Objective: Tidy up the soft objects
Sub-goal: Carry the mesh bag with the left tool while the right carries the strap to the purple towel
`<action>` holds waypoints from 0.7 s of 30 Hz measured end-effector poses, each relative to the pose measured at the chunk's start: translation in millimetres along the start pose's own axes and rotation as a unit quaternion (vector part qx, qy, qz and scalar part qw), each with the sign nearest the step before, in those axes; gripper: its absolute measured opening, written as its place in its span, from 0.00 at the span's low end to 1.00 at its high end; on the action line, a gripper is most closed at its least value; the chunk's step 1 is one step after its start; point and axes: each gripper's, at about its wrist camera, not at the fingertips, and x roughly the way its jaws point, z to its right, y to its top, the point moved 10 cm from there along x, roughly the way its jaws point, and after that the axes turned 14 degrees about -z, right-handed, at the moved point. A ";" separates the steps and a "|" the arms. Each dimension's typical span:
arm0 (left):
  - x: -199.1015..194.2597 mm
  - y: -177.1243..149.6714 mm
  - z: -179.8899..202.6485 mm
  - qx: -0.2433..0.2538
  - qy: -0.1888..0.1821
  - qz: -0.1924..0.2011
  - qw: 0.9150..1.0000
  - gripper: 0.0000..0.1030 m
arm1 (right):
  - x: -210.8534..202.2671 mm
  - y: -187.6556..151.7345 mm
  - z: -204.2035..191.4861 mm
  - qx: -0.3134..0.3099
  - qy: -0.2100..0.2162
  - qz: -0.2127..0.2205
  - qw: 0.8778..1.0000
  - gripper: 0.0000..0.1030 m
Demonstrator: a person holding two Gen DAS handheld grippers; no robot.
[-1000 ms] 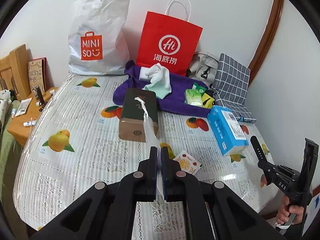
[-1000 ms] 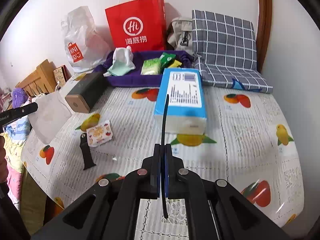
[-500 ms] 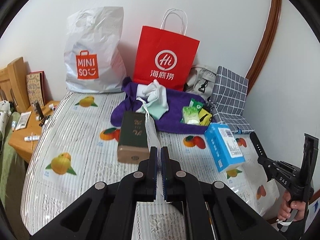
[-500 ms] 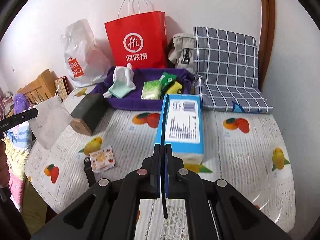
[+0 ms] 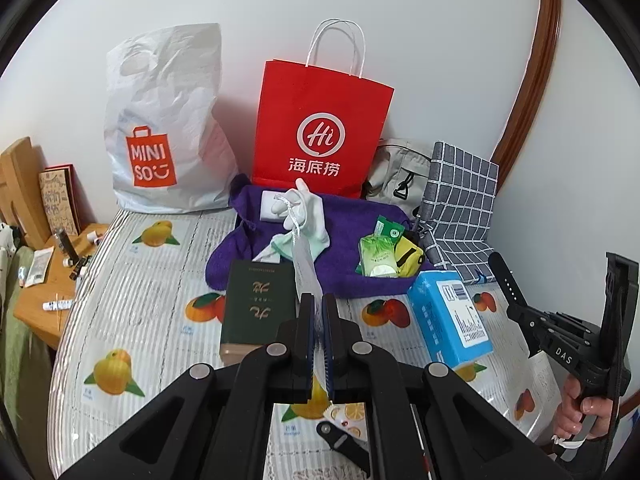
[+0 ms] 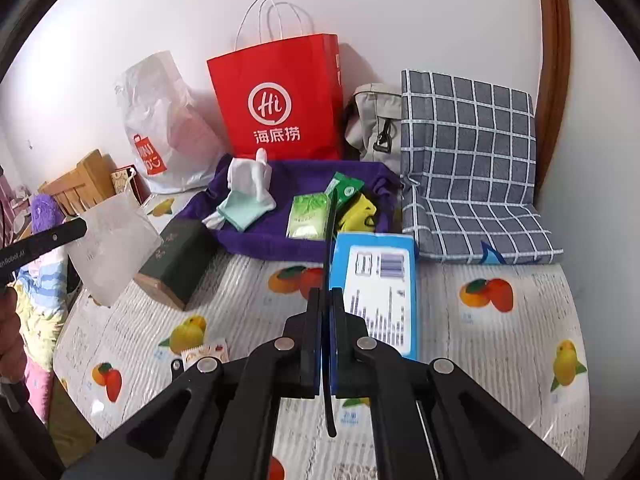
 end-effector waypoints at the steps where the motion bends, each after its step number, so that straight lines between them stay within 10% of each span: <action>1: 1.5 2.5 1.4 0.002 0.001 0.000 1.000 0.05 | 1.4 3.9 0.6 0.001 0.001 0.001 1.000 0.03; 21: 42.5 61.1 20.0 0.019 -0.009 -0.003 1.000 0.05 | 40.2 71.2 3.9 0.007 0.008 0.003 1.000 0.03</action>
